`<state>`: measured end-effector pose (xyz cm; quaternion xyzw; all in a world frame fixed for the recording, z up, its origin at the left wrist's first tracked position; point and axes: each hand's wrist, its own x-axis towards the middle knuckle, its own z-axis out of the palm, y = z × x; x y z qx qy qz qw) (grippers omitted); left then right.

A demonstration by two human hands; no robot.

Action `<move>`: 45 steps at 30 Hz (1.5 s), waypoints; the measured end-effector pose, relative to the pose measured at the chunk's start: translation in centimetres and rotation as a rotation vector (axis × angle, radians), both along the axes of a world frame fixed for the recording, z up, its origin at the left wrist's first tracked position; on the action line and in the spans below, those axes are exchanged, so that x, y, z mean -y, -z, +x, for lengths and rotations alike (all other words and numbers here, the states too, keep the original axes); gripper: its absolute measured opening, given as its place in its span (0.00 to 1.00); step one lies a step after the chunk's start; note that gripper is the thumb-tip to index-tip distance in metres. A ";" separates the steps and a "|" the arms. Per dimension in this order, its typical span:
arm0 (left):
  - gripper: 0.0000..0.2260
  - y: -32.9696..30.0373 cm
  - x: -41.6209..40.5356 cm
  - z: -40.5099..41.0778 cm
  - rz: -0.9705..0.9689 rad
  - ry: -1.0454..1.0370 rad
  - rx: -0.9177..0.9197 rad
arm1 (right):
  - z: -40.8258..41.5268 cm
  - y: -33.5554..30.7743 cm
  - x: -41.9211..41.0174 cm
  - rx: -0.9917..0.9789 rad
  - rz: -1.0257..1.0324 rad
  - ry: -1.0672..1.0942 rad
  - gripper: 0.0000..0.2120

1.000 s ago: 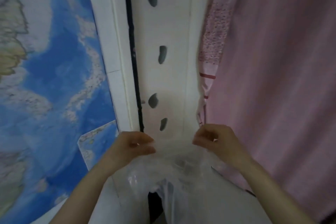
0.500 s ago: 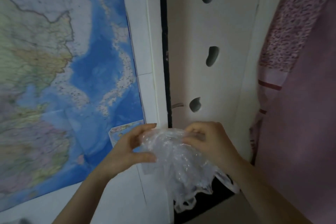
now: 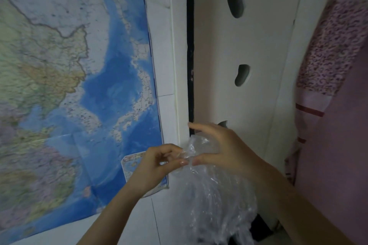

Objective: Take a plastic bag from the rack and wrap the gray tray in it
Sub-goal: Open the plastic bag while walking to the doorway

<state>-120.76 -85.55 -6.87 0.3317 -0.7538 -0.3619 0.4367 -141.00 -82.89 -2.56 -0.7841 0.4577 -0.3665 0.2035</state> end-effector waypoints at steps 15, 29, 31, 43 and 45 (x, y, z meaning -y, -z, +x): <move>0.24 1.9 3.5 3.0 0.026 -0.050 0.430 | -2.7 1.0 5.0 0.292 0.064 -0.062 0.08; 0.09 2.7 2.4 0.3 0.209 -0.241 0.036 | -10.1 3.7 9.3 0.202 0.037 -0.001 0.13; 0.07 2.6 1.9 0.2 0.249 -0.219 -0.039 | -10.2 4.3 9.8 0.219 0.027 0.001 0.14; 0.06 4.3 0.7 1.9 0.193 -0.534 -0.046 | -11.3 5.5 12.4 0.255 0.037 0.049 0.12; 0.04 4.4 0.7 2.4 0.157 -0.603 -0.020 | -11.2 5.7 12.5 0.244 0.038 0.047 0.13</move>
